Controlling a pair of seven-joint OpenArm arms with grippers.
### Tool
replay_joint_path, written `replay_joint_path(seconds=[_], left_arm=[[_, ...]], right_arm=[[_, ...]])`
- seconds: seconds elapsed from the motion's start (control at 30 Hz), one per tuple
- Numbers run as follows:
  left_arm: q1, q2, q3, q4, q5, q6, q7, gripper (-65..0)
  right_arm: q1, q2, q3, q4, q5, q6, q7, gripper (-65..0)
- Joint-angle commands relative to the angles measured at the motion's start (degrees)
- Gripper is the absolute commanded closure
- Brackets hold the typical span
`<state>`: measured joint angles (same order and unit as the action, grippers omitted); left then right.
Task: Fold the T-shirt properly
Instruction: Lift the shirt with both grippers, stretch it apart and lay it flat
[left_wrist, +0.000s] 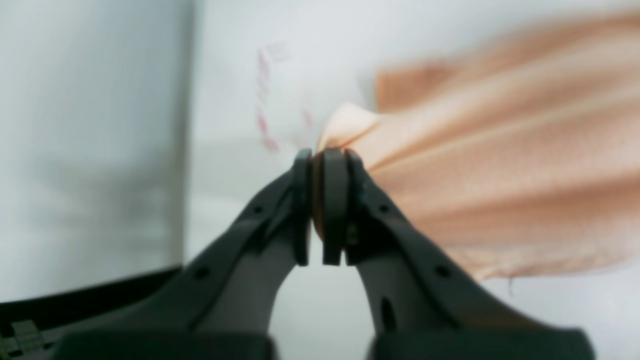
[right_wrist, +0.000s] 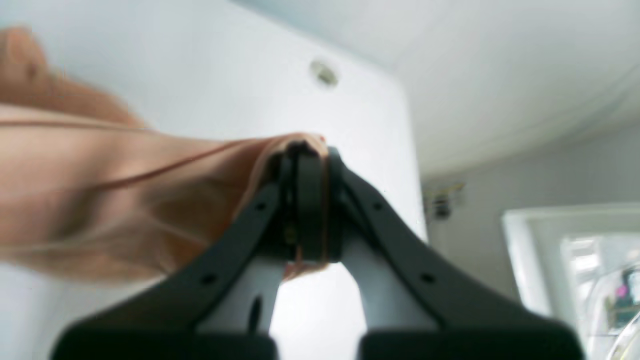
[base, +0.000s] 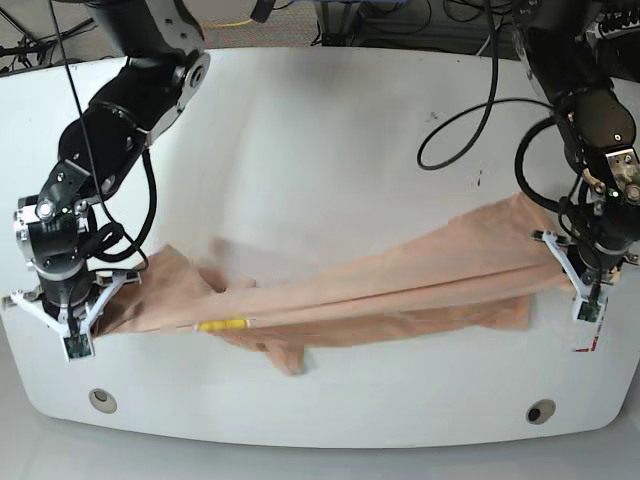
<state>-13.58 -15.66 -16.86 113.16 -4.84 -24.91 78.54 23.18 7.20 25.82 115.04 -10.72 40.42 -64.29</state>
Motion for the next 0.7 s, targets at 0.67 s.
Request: replay_joint_path(seconds=[0.67], left_arm=[[28.3, -0.6, -5.8, 0.9, 1.5, -0.1, -9.0, 0.0]], right_arm=[[-28.3, -6.5, 8.2, 1.0, 0.2, -0.4, 3.0, 0.0]])
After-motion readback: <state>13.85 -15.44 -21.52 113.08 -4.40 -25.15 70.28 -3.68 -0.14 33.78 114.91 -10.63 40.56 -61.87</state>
